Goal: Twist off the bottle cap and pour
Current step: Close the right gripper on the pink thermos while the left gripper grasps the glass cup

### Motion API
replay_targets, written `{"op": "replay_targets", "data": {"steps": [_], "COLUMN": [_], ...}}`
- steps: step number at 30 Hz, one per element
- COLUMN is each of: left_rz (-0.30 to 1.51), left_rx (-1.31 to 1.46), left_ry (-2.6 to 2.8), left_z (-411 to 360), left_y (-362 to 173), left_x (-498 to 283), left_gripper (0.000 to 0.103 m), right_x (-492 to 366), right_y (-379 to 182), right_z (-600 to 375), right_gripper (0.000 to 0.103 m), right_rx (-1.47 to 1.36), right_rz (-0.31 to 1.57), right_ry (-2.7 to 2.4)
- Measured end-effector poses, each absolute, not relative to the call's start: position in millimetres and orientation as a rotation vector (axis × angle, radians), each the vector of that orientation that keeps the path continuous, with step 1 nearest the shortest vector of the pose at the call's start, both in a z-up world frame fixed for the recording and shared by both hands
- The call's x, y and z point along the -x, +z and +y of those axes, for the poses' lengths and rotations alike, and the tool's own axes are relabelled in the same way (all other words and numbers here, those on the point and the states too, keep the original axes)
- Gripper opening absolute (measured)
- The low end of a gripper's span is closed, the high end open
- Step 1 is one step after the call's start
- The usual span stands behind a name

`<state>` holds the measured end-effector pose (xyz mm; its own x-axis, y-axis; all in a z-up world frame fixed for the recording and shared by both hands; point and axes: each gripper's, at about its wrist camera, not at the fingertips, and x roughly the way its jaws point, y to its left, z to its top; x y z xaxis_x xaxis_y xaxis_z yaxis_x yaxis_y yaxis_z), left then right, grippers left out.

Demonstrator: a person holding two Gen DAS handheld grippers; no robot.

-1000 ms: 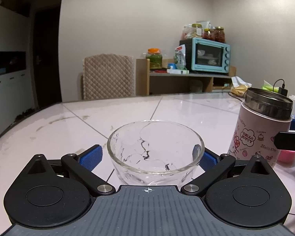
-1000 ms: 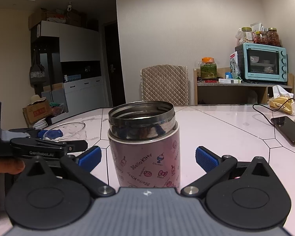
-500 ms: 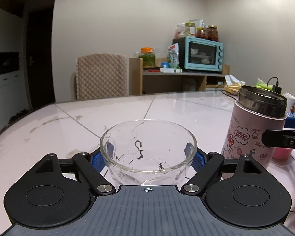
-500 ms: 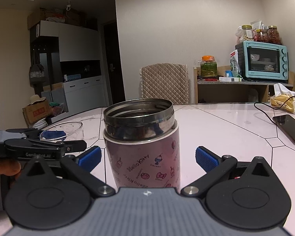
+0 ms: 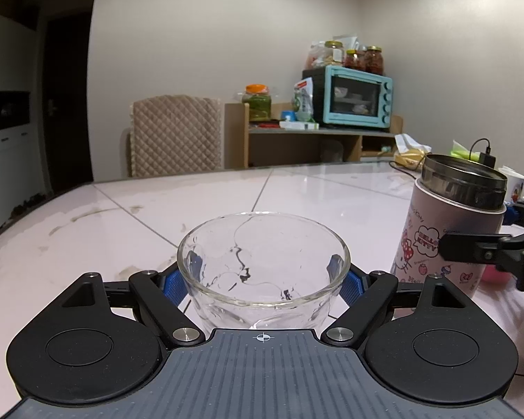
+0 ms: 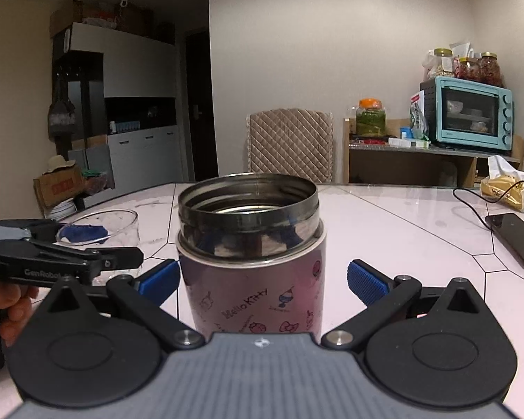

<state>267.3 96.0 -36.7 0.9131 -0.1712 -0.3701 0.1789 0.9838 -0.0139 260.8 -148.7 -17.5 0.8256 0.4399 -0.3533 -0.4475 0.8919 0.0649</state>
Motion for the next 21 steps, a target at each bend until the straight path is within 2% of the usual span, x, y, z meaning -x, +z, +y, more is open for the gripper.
{"op": "replay_targets", "data": {"steps": [15, 17, 18, 21], "left_rz": [0.378, 0.377, 0.377, 0.377], "left_rx": [-0.015, -0.016, -0.016, -0.016], "left_ry": [-0.181, -0.18, -0.18, -0.18], "left_z": [94.9, 93.0, 92.6, 91.7], "left_y": [-36.3, -36.1, -35.9, -35.5], "left_x": [-269.9, -270.0, -270.2, -270.6], "left_gripper": [0.087, 0.087, 0.087, 0.087], "right_x": [-269.0, -269.1, -269.2, -268.8], "right_y": [-27.8, -28.4, -28.7, -28.6], "right_z": [-142.8, -142.6, -142.5, -141.5], "right_gripper": [0.102, 0.098, 0.091, 0.089], "right_rx": [0.017, 0.018, 0.018, 0.023], "right_rz": [0.441, 0.447, 0.45, 0.451], "right_ry": [0.476, 0.481, 0.483, 0.486]}}
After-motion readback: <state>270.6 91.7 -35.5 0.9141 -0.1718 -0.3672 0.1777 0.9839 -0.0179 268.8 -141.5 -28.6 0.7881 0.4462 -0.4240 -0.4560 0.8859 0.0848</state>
